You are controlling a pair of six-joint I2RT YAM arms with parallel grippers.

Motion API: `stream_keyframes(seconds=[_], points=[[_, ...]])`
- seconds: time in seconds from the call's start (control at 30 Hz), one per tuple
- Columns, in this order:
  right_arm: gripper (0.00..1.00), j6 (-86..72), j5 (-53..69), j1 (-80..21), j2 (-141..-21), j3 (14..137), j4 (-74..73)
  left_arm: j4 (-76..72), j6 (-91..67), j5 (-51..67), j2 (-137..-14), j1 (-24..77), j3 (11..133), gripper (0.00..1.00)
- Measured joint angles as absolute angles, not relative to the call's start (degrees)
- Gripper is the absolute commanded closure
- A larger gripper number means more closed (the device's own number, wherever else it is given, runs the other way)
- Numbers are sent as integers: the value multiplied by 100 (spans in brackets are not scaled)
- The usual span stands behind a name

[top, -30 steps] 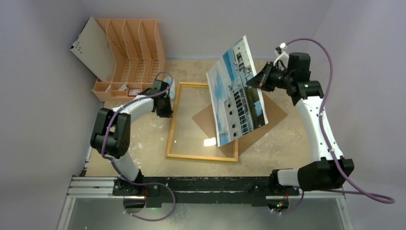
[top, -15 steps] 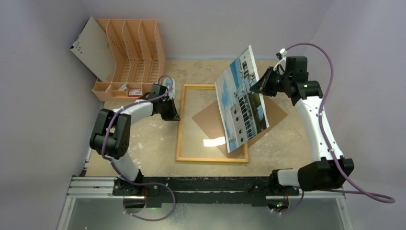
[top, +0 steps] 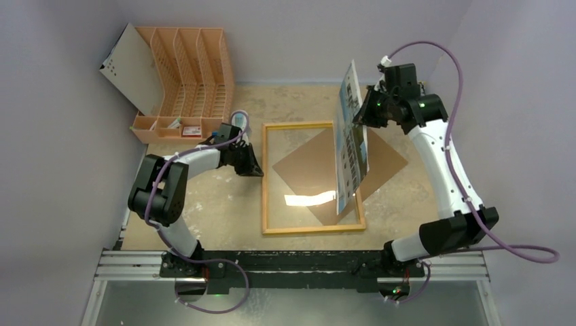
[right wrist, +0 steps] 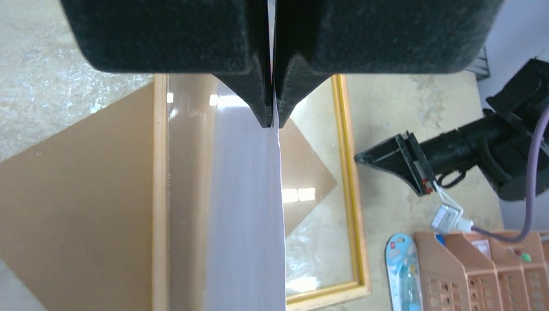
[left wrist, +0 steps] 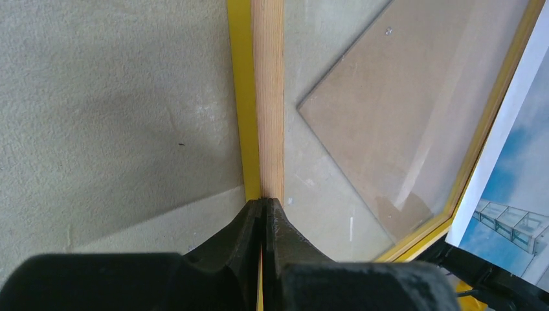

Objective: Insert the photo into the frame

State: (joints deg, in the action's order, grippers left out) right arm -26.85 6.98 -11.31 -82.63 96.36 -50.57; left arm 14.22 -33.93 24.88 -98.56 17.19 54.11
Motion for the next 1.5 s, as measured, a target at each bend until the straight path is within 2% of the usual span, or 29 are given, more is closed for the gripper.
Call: stream_keyframes(seconds=[0.33,0.53,0.73,1.03,1.3,1.5], points=[[100,-2995,-233,-2849,-8965,10162,-5457,1431,-3402,2469,-9856,1721,5411,90],[85,-3531,-751,-3872,-9664,10254,-5395,1546,-3391,2331,-9856,1728,5468,86],[75,-3793,-996,-4582,-10468,10757,-5251,1798,-3387,2027,-9854,1728,5697,79],[74,-3859,-753,-4689,-10582,10519,-4482,2150,-3389,1341,-9708,1710,6005,72],[72,-4080,-869,-4685,-10812,10392,-4069,2182,-3389,1406,-9673,1664,6058,64],[61,-4270,-1009,-4685,-10794,9953,-3927,2071,-3409,1691,-9673,1612,6058,64]])
